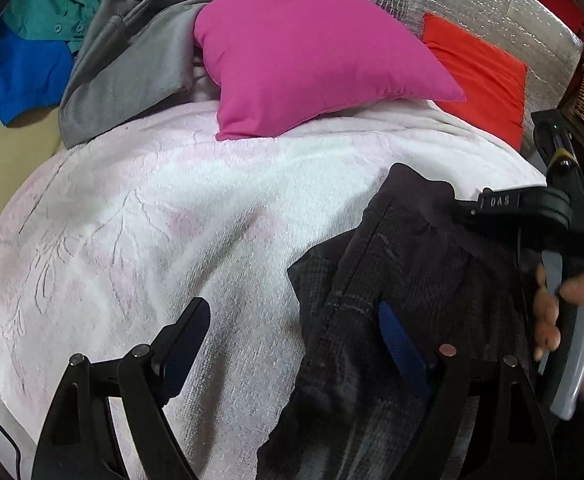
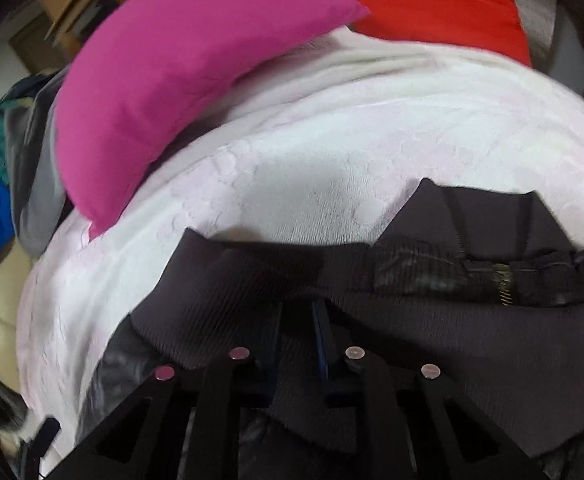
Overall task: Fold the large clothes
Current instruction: 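Lower the jacket onto the bed and open both tools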
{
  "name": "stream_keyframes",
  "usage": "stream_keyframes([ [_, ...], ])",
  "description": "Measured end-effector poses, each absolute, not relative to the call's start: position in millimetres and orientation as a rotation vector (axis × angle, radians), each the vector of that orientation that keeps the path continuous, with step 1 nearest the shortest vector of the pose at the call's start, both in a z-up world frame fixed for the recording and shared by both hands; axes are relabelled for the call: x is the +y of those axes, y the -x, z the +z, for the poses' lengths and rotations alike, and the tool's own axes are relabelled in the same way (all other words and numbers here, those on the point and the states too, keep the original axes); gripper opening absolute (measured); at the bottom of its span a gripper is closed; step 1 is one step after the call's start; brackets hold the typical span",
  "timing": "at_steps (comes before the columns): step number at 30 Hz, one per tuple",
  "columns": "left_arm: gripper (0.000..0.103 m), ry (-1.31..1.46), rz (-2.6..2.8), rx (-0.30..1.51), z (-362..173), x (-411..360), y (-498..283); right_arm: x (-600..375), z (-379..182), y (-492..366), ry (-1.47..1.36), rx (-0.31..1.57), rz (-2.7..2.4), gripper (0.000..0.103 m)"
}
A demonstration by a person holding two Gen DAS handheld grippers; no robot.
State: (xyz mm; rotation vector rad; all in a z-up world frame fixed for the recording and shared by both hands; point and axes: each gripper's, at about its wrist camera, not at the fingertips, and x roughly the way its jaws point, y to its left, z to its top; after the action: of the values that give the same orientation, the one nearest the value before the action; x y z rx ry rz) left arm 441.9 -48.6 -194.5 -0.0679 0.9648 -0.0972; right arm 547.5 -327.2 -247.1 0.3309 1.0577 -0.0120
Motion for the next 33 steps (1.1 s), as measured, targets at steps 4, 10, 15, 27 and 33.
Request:
stream_keyframes([
  [4,0.086,0.062,-0.090,0.975,-196,-49,-444,-336,-230,-532,-0.424,0.988,0.029,0.020],
  [10,0.086,0.065,-0.088,0.947,-188,-52,-437,-381,-188,-456,-0.407,0.892,-0.032,0.026],
  [15,0.086,0.043,-0.119,0.905,-179,-62,-426,-436,-173,-369,-0.411,0.832,-0.163,0.057],
  [27,0.086,-0.137,-0.188,0.901,-181,-102,-394,-504,-223,-200,-0.454,0.838,-0.393,0.056],
  [33,0.095,-0.301,-0.204,0.937,-207,-119,-385,-497,-218,-204,-0.415,0.856,-0.428,0.056],
])
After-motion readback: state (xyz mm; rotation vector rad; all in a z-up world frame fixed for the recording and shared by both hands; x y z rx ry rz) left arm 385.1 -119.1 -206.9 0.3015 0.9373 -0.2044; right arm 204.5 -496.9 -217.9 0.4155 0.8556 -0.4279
